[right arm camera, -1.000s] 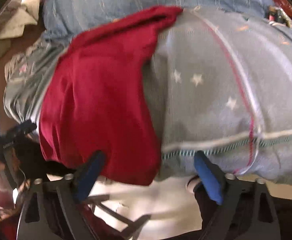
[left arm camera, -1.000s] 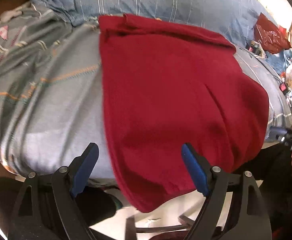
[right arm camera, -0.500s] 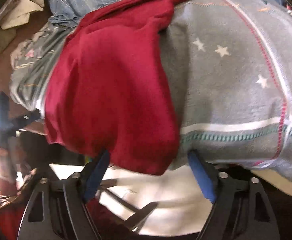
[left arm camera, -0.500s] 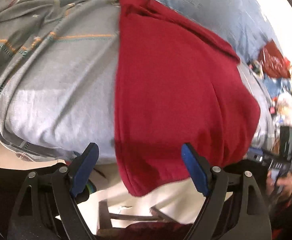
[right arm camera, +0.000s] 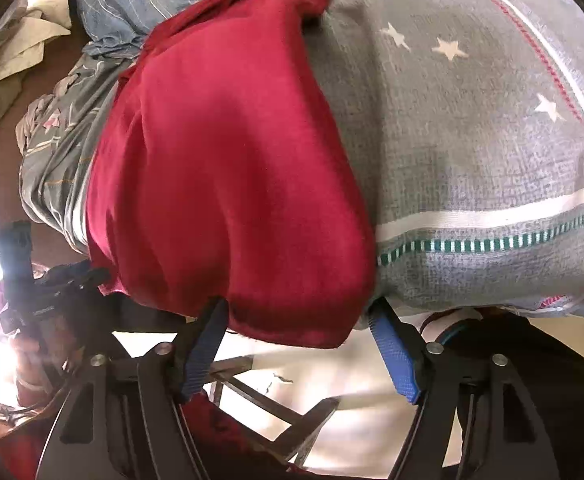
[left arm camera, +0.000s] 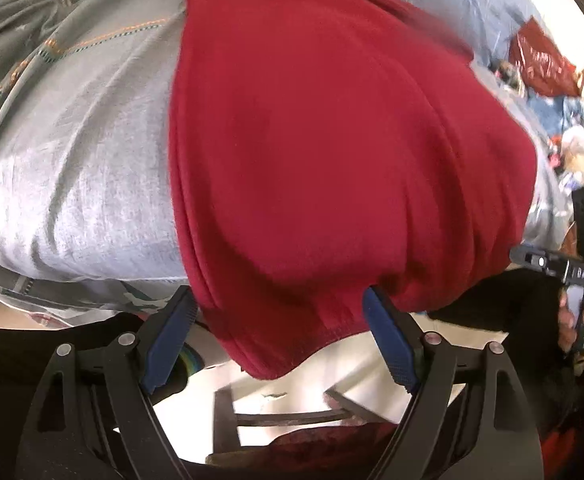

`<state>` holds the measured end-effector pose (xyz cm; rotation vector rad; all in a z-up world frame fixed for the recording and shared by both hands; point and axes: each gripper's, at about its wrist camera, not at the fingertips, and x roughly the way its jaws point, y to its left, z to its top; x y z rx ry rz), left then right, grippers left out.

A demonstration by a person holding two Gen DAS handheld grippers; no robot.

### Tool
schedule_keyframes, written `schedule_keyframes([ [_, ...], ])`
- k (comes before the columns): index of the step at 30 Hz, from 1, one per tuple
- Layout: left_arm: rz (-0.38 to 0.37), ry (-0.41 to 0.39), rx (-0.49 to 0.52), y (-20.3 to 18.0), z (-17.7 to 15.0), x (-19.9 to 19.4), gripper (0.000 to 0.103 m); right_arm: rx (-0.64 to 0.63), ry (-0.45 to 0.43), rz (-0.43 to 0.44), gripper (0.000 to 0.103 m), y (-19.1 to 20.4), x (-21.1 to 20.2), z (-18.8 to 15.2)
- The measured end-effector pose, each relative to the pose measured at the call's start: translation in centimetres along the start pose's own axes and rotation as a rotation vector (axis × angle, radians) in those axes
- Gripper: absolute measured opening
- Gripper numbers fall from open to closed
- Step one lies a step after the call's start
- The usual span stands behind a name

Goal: Fold small clothes
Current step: 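Grasp the red sweater's hem with both grippers and lift it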

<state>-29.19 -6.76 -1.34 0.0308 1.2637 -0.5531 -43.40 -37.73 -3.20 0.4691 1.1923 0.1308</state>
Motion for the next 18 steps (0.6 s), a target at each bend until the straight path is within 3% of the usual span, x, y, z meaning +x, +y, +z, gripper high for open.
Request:
schedule_keyframes([
  [3, -0.027, -0.03, -0.042, 1.0, 0.6, -0.4, 0.085, -0.014, -0.036, 0.044, 0.074, 0.2, -1.2, 0.1],
  [7, -0.06, 0.008, -0.075, 1.1, 0.8, 1.1, 0.085, -0.015, -0.016, 0.063, 0.069, -0.2, -0.6, 0.4],
  [10, -0.058, 0.004, -0.071, 0.6, 0.5, 1.3, 0.083, -0.018, -0.017, 0.03, 0.031, -0.1, -0.2, -0.1],
  [12, -0.053, 0.012, -0.066, 0.4, 0.4, 1.4, 0.063, 0.001, -0.028, 0.067, 0.019, -0.4, -0.4, 0.0],
  [13, -0.04, 0.018, -0.063, 0.4, 0.4, 1.3, 0.056, -0.005, -0.032, 0.067, 0.018, -0.3, -0.6, -0.1],
  [15, -0.036, 0.035, -0.052, 0.2, 0.4, 1.2, 0.029, -0.034, -0.032, 0.077, 0.016, 0.4, -1.0, -0.1],
  [17, -0.039, 0.055, -0.055, 0.2, 0.2, 1.2, 0.014, -0.052, -0.039, 0.112, 0.016, 1.3, -1.4, 0.0],
  [18, -0.039, 0.059, -0.055, 0.1, 0.2, 1.0, 0.011, -0.061, -0.048, 0.131, 0.016, 1.8, -1.8, -0.1],
])
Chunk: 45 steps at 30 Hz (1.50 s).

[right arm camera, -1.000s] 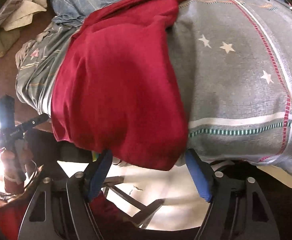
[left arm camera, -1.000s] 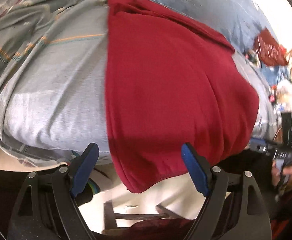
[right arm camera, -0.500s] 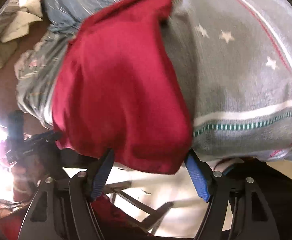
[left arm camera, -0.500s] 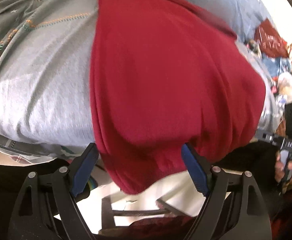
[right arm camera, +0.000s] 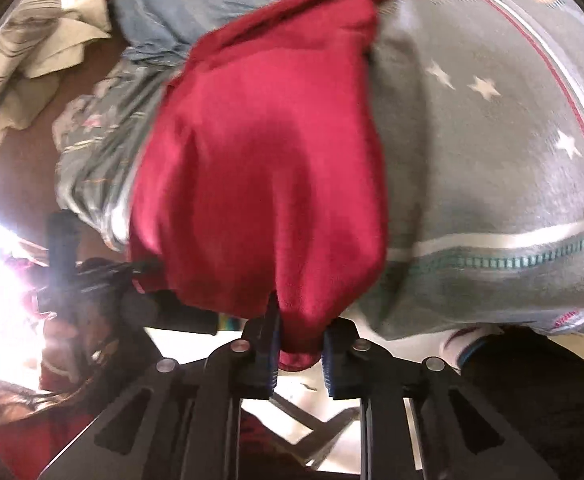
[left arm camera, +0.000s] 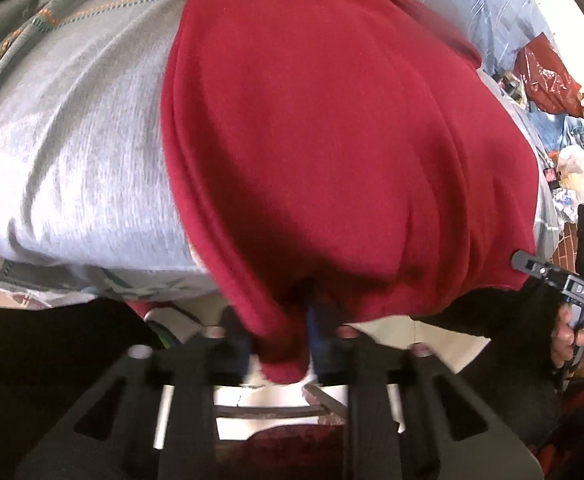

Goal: Fold small clothes
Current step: 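Grasp the red sweater's hem with both grippers and lift it, then fold the held hem over toward the collar with both grippers and release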

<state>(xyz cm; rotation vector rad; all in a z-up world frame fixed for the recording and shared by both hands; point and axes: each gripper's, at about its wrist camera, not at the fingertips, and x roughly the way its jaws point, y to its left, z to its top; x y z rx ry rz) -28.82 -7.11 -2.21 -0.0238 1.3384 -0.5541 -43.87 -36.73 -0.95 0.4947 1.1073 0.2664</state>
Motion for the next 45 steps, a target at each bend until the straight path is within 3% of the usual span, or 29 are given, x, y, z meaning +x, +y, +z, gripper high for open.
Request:
schedule_keyframes([
  [2, 0.004, -0.01, 0.009, -0.2, -0.1, -0.7, 0.007, -0.01, -0.018, 0.017, 0.015, 0.5, -0.4, 0.1],
  [11, -0.047, -0.138, 0.036, -0.8, 0.8, -6.1, 0.006, 0.008, -0.138, 0.107, 0.012, 0.6, -3.5, 1.5],
  [19, -0.093, -0.309, 0.037, -0.8, 5.5, -10.7, 0.006, 0.036, -0.405, 0.247, 0.012, 1.8, -7.9, 6.0],
  [23, -0.098, -0.375, 0.025, -0.1, 8.9, -11.6, 0.006, 0.038, -0.466, 0.257, 0.012, 2.0, -8.4, 8.9],
  [26, -0.111, -0.416, 0.01, 0.4, 12.2, -12.1, 0.006, 0.02, -0.484, 0.247, 0.012, 2.0, -9.0, 11.2],
  [32, -0.065, -0.487, 0.022, 0.0, 18.9, -12.5, 0.006, -0.001, -0.513, 0.196, 0.012, 1.8, -8.9, 18.1],
  [39, -0.018, -0.491, -0.032, 1.0, 25.8, -9.3, 0.006, 0.027, -0.501, 0.136, 0.012, 0.0, -6.1, 25.1],
  [45, 0.011, -0.464, -0.072, 2.6, 29.2, -6.0, 0.006, 0.045, -0.432, 0.06, 0.012, -2.0, -1.7, 29.2],
])
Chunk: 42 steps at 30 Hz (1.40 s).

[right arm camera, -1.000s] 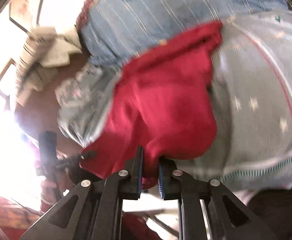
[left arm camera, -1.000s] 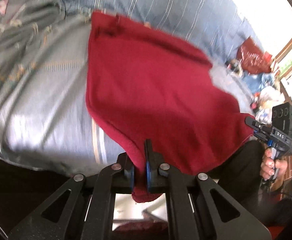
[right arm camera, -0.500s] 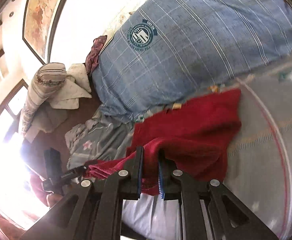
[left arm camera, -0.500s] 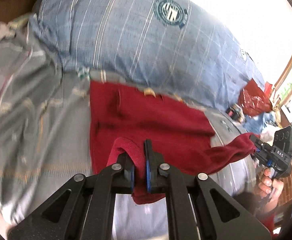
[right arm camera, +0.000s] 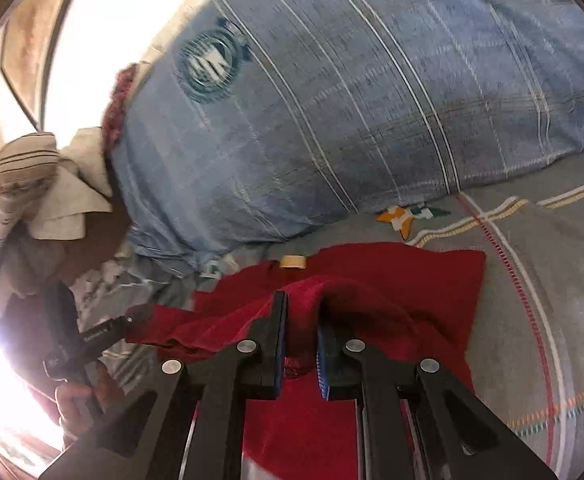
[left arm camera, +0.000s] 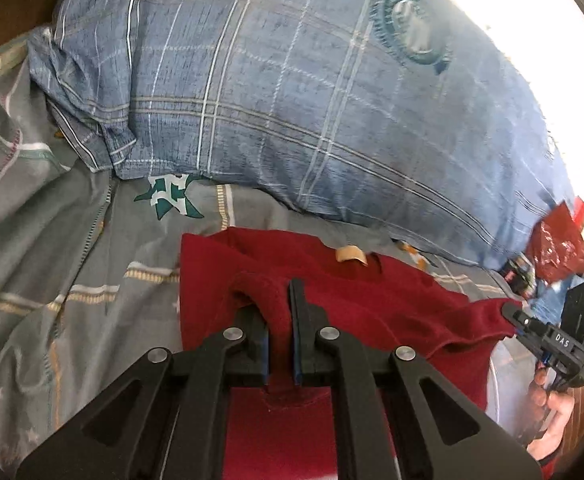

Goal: Fold small clothes
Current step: 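Fold the held hem over toward the collar with both grippers and release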

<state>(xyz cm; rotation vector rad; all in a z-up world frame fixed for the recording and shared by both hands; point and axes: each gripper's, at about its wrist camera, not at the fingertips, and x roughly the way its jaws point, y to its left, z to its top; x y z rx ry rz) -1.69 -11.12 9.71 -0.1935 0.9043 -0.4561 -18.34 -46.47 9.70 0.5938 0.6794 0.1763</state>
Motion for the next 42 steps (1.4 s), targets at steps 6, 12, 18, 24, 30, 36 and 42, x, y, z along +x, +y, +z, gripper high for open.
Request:
schedule_keyframes([
  [6, 0.016, 0.036, -0.038, 1.4, 1.0, 4.0, 0.006, 0.035, 0.032, -0.039, 0.014, -1.9, 3.8, 1.7],
  [12, -0.008, 0.045, -0.043, 1.8, 1.3, 5.3, 0.045, 0.111, 0.029, 0.002, 0.033, -4.5, 5.5, 2.6],
  [18, 0.068, -0.137, -0.002, 0.9, 1.4, 2.1, 0.083, 0.157, -0.081, -0.005, 0.064, -5.4, 1.7, 3.5],
  [24, 0.104, -0.068, 0.007, 0.9, 1.2, 3.5, 0.083, -0.001, -0.066, -0.084, 0.057, -2.5, 2.4, 3.4],
  [30, 0.188, 0.102, 0.004, 2.4, 0.0, 8.4, 0.083, -0.055, 0.04, -0.276, 0.047, -3.1, 7.6, 2.6],
  [36, 0.168, 0.114, -0.038, 3.3, 0.0, 8.5, 0.083, -0.041, 0.024, -0.262, 0.052, -4.3, 8.0, 2.6],
  [42, 0.216, 0.04, 0.001, 2.6, 0.2, 5.8, 0.083, -0.093, 0.015, -0.29, 0.057, -1.5, 4.8, 2.5],
])
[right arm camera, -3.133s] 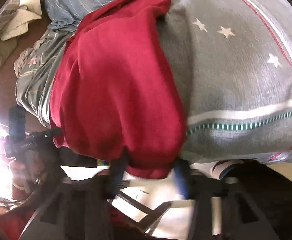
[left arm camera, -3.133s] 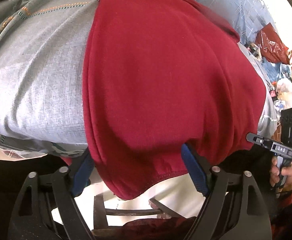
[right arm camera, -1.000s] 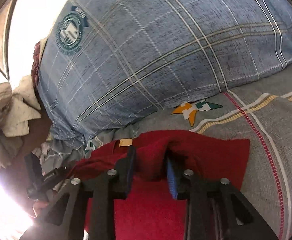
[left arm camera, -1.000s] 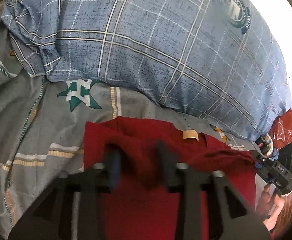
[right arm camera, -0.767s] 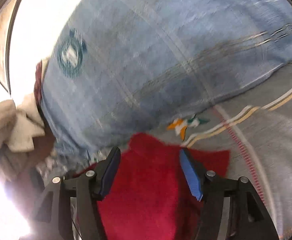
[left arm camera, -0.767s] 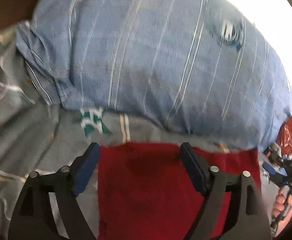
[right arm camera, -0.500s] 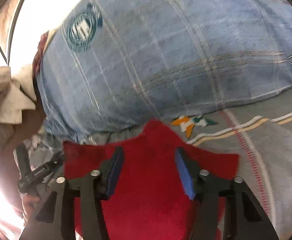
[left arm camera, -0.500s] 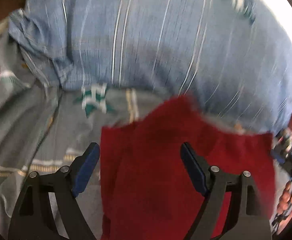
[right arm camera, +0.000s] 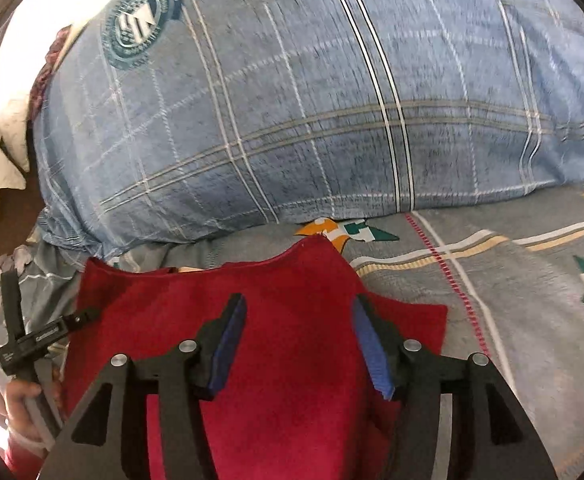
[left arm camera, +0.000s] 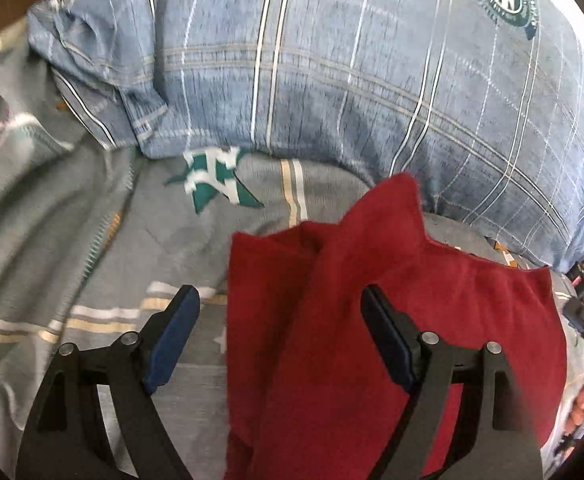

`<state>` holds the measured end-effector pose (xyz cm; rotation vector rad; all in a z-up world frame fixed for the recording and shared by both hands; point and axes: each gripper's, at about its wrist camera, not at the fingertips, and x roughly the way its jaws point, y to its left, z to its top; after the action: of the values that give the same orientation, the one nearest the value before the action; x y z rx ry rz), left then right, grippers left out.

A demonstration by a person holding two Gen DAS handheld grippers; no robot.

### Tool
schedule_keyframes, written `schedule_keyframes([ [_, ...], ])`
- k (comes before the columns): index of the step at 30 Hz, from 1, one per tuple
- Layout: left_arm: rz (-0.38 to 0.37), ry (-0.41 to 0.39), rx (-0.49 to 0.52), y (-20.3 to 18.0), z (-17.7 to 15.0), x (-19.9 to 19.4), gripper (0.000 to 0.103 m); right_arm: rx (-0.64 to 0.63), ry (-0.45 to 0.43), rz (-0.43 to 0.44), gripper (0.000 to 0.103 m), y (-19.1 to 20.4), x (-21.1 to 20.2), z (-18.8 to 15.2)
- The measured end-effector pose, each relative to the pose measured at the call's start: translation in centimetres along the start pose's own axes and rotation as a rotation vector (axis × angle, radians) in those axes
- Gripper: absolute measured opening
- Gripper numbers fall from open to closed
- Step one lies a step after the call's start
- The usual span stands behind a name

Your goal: Fold small clothes

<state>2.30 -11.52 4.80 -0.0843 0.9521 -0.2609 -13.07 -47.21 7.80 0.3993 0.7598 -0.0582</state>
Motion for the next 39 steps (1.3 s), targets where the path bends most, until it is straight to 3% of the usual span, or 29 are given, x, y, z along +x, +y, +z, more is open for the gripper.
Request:
schedule_keyframes([
  [5, 0.01, -0.018, -0.005, 0.1, -0.1, -0.5, 0.083, -0.045, 0.012, -0.102, 0.057, 0.1, -1.2, -0.9],
  [10, 0.017, -0.009, 0.003, 0.1, -0.1, -0.2, 0.083, -0.019, 0.122, -0.128, 0.059, -1.4, 2.2, -2.1],
  [14, 0.023, -0.004, 0.009, 0.3, -0.1, 0.0, 0.083, -0.032, 0.096, -0.165, 0.06, -0.8, 2.1, -1.7],
  [19, 0.024, -0.014, 0.003, 0.7, -0.2, -0.2, 0.083, -0.082, 0.009, -0.128, 0.063, 1.5, -0.6, -1.5],
  [24, 0.04, 0.011, 0.008, 0.8, -0.8, 0.0, 0.083, -0.139, -0.005, -0.038, 0.063, 4.2, -1.3, -2.3],
  [29, -0.004, 0.044, -0.054, 2.4, -3.1, -2.3, 0.083, -0.193, 0.04, 0.051, 0.065, 8.8, -0.3, -3.2],
  [32, -0.028, 0.109, -0.068, 3.5, -5.2, -3.1, 0.083, -0.288, 0.06, 0.09, 0.062, 13.5, 1.3, -2.9],
  [35, -0.022, 0.097, -0.085, 4.3, -6.7, -4.1, 0.083, -0.368, 0.074, 0.131, 0.062, 18.9, 3.7, -2.3],
  [39, -0.05, 0.106, -0.093, 4.6, -7.2, -3.4, 0.083, -0.437, 0.155, 0.139, 0.05, 25.2, 9.3, -1.4],
])
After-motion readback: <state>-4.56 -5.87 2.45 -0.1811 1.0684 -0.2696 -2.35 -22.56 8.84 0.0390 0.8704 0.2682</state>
